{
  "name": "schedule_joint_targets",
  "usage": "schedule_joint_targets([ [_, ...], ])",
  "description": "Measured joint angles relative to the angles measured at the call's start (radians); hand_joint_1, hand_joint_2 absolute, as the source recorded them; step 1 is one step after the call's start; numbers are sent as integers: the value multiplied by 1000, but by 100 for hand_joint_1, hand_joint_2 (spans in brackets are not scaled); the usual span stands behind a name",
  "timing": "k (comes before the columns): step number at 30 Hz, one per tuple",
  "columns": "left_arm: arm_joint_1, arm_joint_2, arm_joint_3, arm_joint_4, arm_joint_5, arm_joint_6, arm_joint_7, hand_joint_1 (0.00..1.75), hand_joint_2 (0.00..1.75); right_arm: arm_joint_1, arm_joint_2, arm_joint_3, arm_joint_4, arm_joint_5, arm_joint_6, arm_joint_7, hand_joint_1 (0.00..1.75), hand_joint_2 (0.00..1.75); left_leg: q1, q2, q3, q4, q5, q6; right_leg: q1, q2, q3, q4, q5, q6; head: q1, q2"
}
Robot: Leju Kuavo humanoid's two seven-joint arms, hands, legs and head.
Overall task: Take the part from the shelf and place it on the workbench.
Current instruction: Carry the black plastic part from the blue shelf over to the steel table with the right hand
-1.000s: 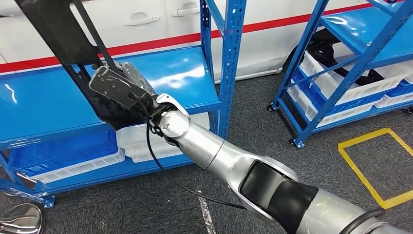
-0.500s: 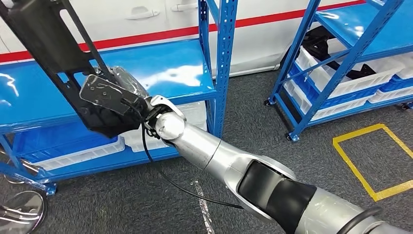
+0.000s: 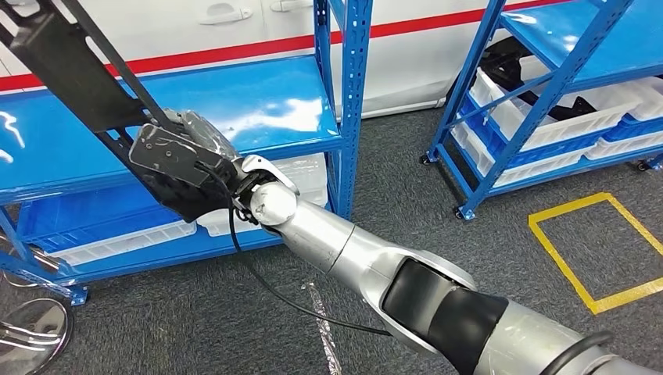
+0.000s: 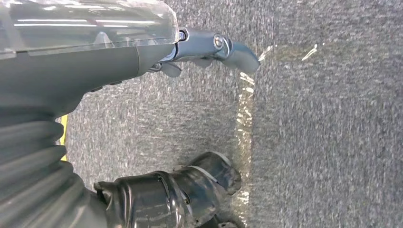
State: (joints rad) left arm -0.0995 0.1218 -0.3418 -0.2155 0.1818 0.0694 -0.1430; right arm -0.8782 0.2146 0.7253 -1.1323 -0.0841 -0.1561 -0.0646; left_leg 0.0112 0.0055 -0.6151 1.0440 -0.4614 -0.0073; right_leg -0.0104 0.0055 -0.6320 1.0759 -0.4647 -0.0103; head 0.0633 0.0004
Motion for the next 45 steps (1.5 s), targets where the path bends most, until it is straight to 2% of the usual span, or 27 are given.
schedule_joint_targets([
  [1,0,0,0,0,0,0,0,0,175,0,0,0,0,0,1,0,175,175,1,0,-5,8,-8,-5,-2,0,0,-3,3,-6,0,0],
  [2,0,0,0,0,0,0,0,0,175,-1,1,0,0,0,1,0,175,175,2,0,-20,44,-32,-10,-5,-1,0,-6,6,-11,0,0],
  [5,1,1,0,0,0,0,0,0,175,-1,1,0,0,0,1,0,175,175,4,-1,-101,232,-122,-22,-7,-3,-3,-8,11,-20,-1,0],
  [6,2,1,0,0,0,0,0,0,175,0,1,0,1,0,1,0,175,175,4,-1,-115,265,-127,-23,-6,-3,-4,-8,12,-20,-1,0],
  [7,2,0,0,0,0,1,0,0,175,1,1,0,1,0,1,0,175,175,4,-1,-112,261,-114,-22,-6,-2,-4,-8,12,-20,-1,0],
  [8,3,0,0,0,0,3,-3,0,175,1,1,1,1,0,2,0,175,175,4,0,-91,220,-85,-19,-6,-3,-3,-8,12,-20,-1,0],
  [9,2,1,0,0,0,7,-8,0,175,0,2,1,2,0,3,-1,175,175,3,6,-56,151,-49,-15,-6,-4,-1,-8,12,-20,-1,0],
  [11,-1,2,0,0,-1,17,-17,0,175,-1,2,1,1,3,3,-6,175,175,-6,22,4,30,-8,-5,-3,-9,0,-9,14,-16,-1,0],
  [13,-5,2,0,0,-1,22,-19,0,175,-1,2,1,1,10,2,-12,175,175,-15,26,19,-9,-5,4,1,-17,-1,-13,19,-7,-1,0],
  [16,-3,2,0,0,-1,22,-20,0,175,-1,1,1,0,16,1,-12,175,175,-9,9,18,-25,10,21,1,-26,-7,-7,10,8,0,0],
  [18,-2,2,-1,0,-2,23,-20,0,175,-1,-1,1,-1,17,1,-12,175,175,-3,-2,17,-33,20,32,1,-17,-38,65,-38,14,1,0],
  [20,-2,2,-1,0,-3,23,-20,0,175,1,-3,1,-1,20,1,-12,175,175,-4,-16,11,-32,23,36,1,-9,-91,191,-98,15,1,0],
  [21,-1,2,-1,0,-3,23,-20,0,175,3,-5,1,-1,24,1,-11,175,175,-4,-25,8,-29,23,37,1,-8,-110,235,-110,15,1,0],
  [22,0,2,-2,0,-3,23,-20,0,175,4,-7,1,-1,29,1,-10,175,175,-5,-34,5,-26,23,37,1,-7,-113,246,-105,15,1,0],
  [24,2,2,-2,0,-3,22,-22,0,175,5,-9,1,-3,40,0,-7,175,175,-5,-54,1,-18,22,35,1,3,-65,156,-48,10,1,0],
  [26,0,1,-4,0,-4,21,-26,0,175,3,-11,1,-9,55,-5,-7,175,175,-4,-72,-9,-8,21,28,-4,47,-8,39,-7,3,0,0],
  [28,-2,2,-7,0,-3,19,-33,0,175,-1,-14,1,-15,72,-13,-6,175,175,2,-91,-25,-4,26,15,-4,75,9,-3,-3,-1,-2,0],
  [30,1,4,-11,0,-2,18,-37,0,175,-7,-21,1,-23,82,-20,-3,175,175,7,-106,-33,-9,34,0,-4,56,10,-14,4,-5,-1,0],
  [32,5,6,-13,0,0,19,-40,0,175,-20,-25,0,-32,86,-27,-1,175,175,5,-77,-48,14,19,-13,-9,34,17,-28,10,-13,-2,0],
  [34,3,8,-14,0,3,22,-44,0,175,-35,-31,-4,-40,88,-38,-4,175,175,5,-31,-93,109,-30,-25,-10,9,22,-33,12,-18,-4,0],
  [36,-2,10,-14,0,10,28,-48,0,175,-44,-39,-11,-45,88,-50,-8,175,175,9,-14,-148,224,-70,-33,-9,-18,22,-33,11,-20,-4,0],
  [37,-3,11,-14,0,14,32,-50,0,175,-45,-44,-13,-47,89,-54,-9,175,175,10,-11,-158,244,-69,-35,-9,-31,22,-33,10,-20,-4,0],
  [38,-4,12,-14,0,17,35,-51,0,175,-45,-49,-15,-51,90,-57,-11,175,175,11,-8,-147,225,-50,-36,-9,-42,23,-33,9,-19,-4,0],
  [39,-6,14,-14,0,20,37,-53,0,175,-46,-53,-17,-56,90,-59,-12,175,175,11,0,-117,169,-17,-34,-9,-51,23,-33,8,-18,-4,0],
  [41,-15,19,-14,0,23,39,-56,0,175,-49,-61,-24,-69,95,-62,-14,175,175,2,43,-45,34,33,-25,-6,-69,26,-33,6,-13,-4,0],
  [43,-28,23,-14,0,28,37,-61,0,175,-54,-71,-30,-81,105,-69,-16,175,175,-11,71,-15,-28,44,-8,0,-87,28,-36,6,-6,-4,0],
  [45,-39,27,-14,0,33,33,-69,0,175,-57,-85,-36,-97,117,-78,-16,175,175,-16,54,-16,-34,47,6,2,-106,31,-39,5,3,-4,0],
])
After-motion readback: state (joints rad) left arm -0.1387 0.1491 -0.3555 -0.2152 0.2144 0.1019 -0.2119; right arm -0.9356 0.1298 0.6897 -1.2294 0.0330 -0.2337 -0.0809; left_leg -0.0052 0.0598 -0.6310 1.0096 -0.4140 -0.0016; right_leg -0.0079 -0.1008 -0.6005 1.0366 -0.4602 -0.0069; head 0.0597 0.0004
